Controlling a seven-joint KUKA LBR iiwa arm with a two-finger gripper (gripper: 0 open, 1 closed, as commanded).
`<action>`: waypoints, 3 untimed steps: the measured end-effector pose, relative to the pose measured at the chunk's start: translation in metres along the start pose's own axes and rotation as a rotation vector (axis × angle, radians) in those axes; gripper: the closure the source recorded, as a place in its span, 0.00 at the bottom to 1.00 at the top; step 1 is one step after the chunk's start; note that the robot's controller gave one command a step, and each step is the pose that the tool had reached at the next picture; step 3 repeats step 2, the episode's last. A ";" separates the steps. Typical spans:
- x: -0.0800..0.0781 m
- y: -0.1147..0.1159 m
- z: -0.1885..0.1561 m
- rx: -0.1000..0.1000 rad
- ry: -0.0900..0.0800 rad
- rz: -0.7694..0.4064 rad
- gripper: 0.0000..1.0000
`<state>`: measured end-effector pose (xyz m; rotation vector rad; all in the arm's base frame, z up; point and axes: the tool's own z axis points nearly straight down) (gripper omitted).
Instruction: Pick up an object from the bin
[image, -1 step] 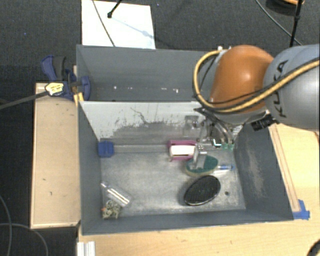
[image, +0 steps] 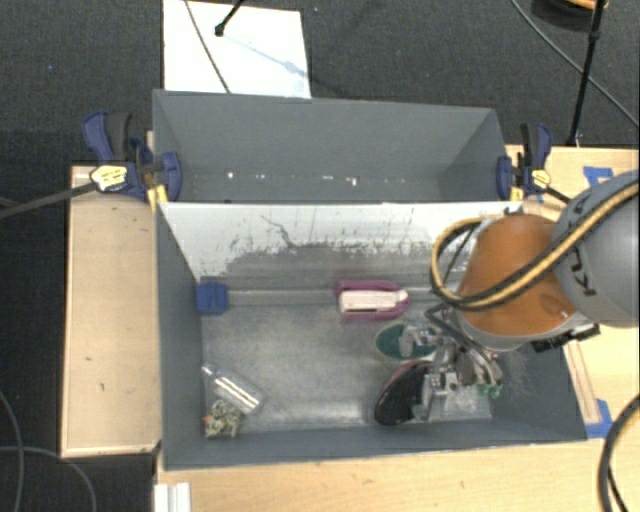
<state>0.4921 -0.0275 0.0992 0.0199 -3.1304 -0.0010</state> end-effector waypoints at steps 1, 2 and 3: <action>-0.007 0.002 -0.007 0.001 -0.022 -0.001 1.00; 0.003 0.006 -0.131 0.001 -0.021 0.000 1.00; 0.003 0.006 -0.131 0.001 -0.021 0.000 1.00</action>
Offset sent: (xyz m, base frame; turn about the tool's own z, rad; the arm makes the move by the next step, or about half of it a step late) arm 0.0000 0.0000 0.0000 0.0000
